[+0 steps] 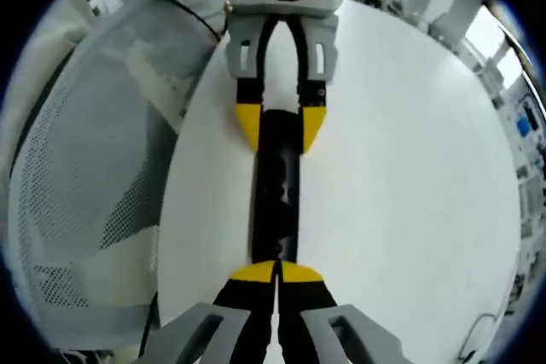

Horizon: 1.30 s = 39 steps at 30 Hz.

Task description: Press the specified remote control buttons in sequence, fully releasing each button before pressing the next.

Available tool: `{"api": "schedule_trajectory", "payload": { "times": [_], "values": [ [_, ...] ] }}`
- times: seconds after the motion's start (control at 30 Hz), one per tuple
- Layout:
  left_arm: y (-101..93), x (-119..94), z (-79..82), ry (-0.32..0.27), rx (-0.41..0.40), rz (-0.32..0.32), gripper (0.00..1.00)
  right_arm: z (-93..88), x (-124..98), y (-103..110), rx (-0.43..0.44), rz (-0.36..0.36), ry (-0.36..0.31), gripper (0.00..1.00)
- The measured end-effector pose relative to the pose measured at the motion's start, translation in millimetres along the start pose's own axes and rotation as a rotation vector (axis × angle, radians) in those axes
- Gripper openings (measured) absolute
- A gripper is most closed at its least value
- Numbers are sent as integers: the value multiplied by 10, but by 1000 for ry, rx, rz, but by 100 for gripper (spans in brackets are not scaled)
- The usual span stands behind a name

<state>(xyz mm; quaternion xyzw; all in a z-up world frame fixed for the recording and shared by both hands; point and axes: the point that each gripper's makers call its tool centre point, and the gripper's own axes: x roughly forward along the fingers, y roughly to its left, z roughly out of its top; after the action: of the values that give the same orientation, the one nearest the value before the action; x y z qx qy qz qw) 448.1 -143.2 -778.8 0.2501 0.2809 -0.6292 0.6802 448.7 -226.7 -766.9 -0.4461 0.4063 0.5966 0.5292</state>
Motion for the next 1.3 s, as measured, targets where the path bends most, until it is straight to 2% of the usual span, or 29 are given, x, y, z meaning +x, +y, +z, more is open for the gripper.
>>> {"api": "schedule_trajectory", "payload": {
  "times": [0.23,0.87,1.3],
  "values": [
    [1,2,0,0,1,1,24,-43,61,0,-8,16,31,0],
    [-8,-3,0,1,4,-3,24,-22,101,-12,-27,19,81,0],
    [-9,-3,-2,3,2,0,24,-15,97,-4,20,23,82,0]
  ]
}}
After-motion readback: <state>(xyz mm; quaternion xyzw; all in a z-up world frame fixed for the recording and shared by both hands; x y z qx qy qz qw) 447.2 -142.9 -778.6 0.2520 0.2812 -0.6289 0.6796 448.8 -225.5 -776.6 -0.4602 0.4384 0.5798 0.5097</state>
